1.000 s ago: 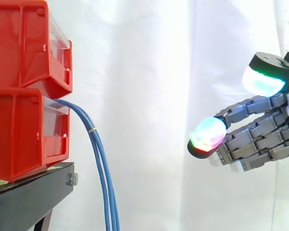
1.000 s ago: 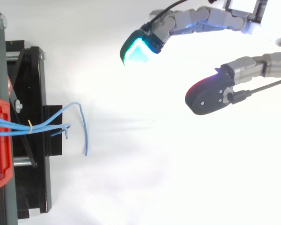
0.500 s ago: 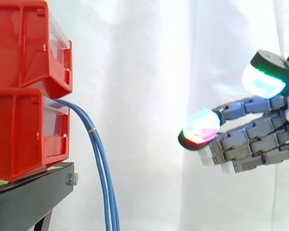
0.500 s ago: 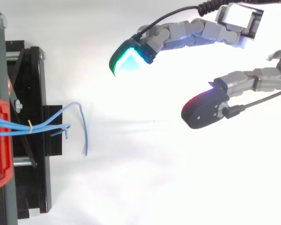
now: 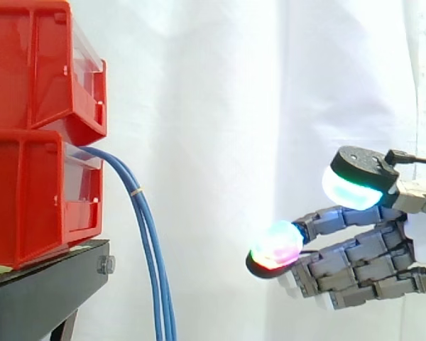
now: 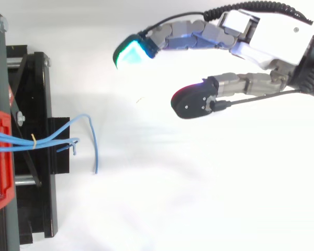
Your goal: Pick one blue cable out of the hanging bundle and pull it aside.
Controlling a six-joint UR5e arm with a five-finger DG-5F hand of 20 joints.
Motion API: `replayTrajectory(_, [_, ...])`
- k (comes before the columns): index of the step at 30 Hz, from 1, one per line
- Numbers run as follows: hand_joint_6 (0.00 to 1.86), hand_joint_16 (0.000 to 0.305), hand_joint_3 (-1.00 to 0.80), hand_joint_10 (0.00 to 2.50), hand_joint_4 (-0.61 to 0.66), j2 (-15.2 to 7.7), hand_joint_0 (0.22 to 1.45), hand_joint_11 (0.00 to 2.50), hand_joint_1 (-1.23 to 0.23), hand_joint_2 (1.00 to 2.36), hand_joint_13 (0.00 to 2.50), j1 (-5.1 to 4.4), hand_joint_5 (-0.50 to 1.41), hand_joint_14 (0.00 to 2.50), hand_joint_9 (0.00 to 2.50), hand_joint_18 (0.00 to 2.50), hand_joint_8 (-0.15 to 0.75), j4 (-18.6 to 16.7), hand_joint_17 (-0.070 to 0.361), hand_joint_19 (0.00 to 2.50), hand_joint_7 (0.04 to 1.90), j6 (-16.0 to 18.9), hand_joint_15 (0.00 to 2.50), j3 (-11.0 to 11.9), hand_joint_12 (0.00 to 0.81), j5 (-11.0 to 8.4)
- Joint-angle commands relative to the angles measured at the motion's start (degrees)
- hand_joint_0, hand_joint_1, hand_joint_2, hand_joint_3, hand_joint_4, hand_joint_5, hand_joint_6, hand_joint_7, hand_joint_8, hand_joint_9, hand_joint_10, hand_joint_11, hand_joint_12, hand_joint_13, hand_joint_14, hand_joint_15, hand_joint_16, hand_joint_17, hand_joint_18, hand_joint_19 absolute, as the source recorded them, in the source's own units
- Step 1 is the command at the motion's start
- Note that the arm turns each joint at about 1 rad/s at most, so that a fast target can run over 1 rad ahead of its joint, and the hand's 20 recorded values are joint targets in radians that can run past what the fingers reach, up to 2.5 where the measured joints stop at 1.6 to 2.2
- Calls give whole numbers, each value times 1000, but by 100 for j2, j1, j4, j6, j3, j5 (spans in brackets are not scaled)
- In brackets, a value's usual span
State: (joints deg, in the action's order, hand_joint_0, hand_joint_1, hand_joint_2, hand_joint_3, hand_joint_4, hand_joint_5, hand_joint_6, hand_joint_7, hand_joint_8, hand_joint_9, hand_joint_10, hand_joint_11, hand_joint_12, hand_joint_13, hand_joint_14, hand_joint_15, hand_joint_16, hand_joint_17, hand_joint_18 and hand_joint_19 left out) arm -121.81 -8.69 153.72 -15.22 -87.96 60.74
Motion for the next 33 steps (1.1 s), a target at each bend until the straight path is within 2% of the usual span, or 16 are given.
replayTrajectory(1, [501, 38, -500, 2, 166, -10, 499, 51, -536, 1000, 239, -19, -214, 1, 466, 117, 197, -281, 86, 227, 657, -183, 79, -2, 234, -220])
replayTrajectory(3, [501, 38, -500, 2, 178, -10, 499, 60, -536, 1000, 239, -19, -206, 3, 470, 117, 199, -448, 86, 228, 663, -323, 83, 7, 233, -255])
replayTrajectory(4, [501, 38, -500, 0, 182, -106, 499, 48, -536, 1000, 239, -27, -203, 3, 471, 118, 199, -765, 86, 228, 668, -508, 79, 34, 234, -343])
replayTrajectory(5, [501, 38, -500, 2, 181, -230, 499, 55, -535, 1000, 240, -27, -201, 3, 470, 118, 200, -976, 86, 231, 668, -596, 83, 165, 234, -387])
replayTrajectory(6, [501, 38, -500, 0, 184, -309, 499, 61, -535, 1000, 240, -19, -200, 1, 470, 118, 199, -1055, 86, 232, 670, -613, 80, 236, 234, -396])
replayTrajectory(7, [501, 38, -500, 3, 184, -528, 500, 59, -534, 1000, 240, 8, -199, 3, 471, 119, 200, -1125, 86, 231, 672, -613, 83, 438, 234, -378])
replayTrajectory(8, [501, 38, -500, 2, 182, -625, 499, 60, -534, 1000, 241, 25, -199, 3, 471, 123, 200, -1116, 86, 232, 672, -587, 77, 570, 234, -352])
replayTrajectory(9, [501, 38, -500, 0, 184, -739, 500, 61, -534, 1000, 241, 43, -199, 3, 472, 123, 200, -1055, 86, 232, 674, -543, 81, 746, 234, -299])
replayTrajectory(10, [501, 38, -500, 2, 189, -994, 500, 62, -533, 1000, 241, 52, -196, 3, 475, 122, 202, -791, 86, 232, 676, -446, 80, 1123, 234, -123])
replayTrajectory(11, [501, 38, -500, 0, 190, -1064, 500, 56, -533, 1000, 240, 60, -193, 3, 477, 122, 203, -659, 86, 232, 678, -420, 81, 1264, 235, -62])
replayTrajectory(12, [501, 38, -500, 2, 193, -1275, 500, 56, -533, 1000, 240, 52, -191, 3, 478, 122, 203, -229, 86, 232, 682, -367, 80, 1607, 235, 70])
replayTrajectory(13, [501, 38, -500, 2, 196, -1275, 500, 56, -532, 1000, 239, 43, -188, 3, 479, 122, 205, -229, 86, 232, 684, -367, 81, 1607, 235, 70])
replayTrajectory(14, [501, 38, -500, 0, 197, -1451, 500, 52, -531, 1000, 240, 25, -186, 3, 480, 122, 205, 114, 86, 231, 684, -332, 77, 1914, 235, 140])
replayTrajectory(16, [502, 38, -500, 2, 199, -1592, 500, 57, -531, 1000, 240, 8, -183, 1, 481, 129, 205, 149, 86, 230, 687, -314, 81, 2073, 235, 158])
replayTrajectory(26, [502, 38, -500, 2, 212, -1592, 502, 65, -532, 1000, 246, -98, -171, 3, 500, 138, 208, -97, 86, 241, 709, -385, 79, 2073, 235, 149])
replayTrajectory(33, [502, 39, -500, 2, 229, -1592, 496, 69, -524, 1000, 254, -98, -153, 3, 510, 153, 212, -62, 87, 245, 784, -235, 84, 2073, 237, 158])
